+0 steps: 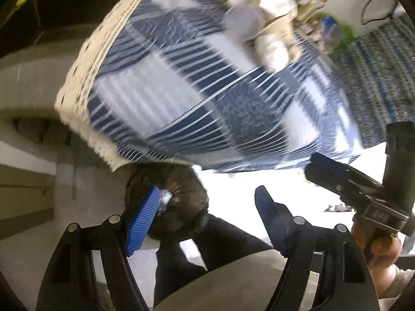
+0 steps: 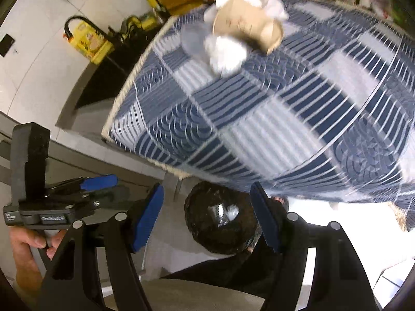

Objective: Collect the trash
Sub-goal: 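Move both open grippers back up over the table, then grasp the brown paper cup with the right gripper while the left gripper grasps a clear plastic bag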

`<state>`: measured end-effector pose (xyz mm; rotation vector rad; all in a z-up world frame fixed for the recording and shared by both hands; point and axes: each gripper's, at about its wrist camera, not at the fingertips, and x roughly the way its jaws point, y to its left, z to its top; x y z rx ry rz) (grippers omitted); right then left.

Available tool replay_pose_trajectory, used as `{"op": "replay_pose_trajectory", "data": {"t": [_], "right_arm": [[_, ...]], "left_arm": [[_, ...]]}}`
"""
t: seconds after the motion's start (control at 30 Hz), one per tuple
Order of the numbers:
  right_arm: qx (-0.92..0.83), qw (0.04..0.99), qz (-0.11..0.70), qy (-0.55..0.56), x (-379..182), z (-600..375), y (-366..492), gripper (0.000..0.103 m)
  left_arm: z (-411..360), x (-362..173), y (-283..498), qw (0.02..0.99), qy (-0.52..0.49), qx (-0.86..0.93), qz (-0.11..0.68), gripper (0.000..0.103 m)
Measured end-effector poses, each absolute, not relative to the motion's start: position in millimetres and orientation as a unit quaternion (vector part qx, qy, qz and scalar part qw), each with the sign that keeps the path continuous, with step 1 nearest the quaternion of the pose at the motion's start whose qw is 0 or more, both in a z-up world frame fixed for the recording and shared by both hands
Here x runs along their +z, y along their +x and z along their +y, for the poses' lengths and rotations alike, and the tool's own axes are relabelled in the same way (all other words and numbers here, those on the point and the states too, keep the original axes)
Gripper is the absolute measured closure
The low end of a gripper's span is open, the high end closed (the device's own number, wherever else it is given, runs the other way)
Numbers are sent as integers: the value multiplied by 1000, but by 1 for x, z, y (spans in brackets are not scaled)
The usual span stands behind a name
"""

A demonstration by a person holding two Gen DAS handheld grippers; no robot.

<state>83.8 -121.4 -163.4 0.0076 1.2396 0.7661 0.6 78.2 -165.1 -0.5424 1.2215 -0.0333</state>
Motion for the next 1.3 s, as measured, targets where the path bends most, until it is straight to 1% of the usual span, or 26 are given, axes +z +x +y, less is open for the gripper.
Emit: {"op": "replay_pose_trajectory", "data": {"t": [0.23,0.3,0.4,0.43,0.47,0.67,0.87,1.27,1.3], "right_arm": [[353,783,511,-14,-124,-134,115,34],[357,788,500,-38,-117,-132,131,29],[375,785,488,-66,-111,-130,157,28],[383,782,487,-72,-111,-130,167,27],[387,779,488,-77,-112,-130,174,24],[427,755,482,-123,-117,-113,228,23],[469,711,503,-147,-139,-86,270,23],[528,646,525,-168,-172,-57,298,24],[531,642,526,-168,-173,-56,299,25]], "left_arm": [[67,-127,27,815,-233,-33,530,30],[65,-120,38,819,-236,-31,522,30],[64,-115,51,822,-243,-25,515,30],[63,-114,57,822,-246,-21,512,30],[62,-114,61,822,-250,-16,511,30],[57,-114,88,818,-272,21,507,30],[52,-119,103,806,-299,76,505,30],[47,-131,95,778,-347,164,498,30],[46,-132,95,776,-348,167,498,30]]}}
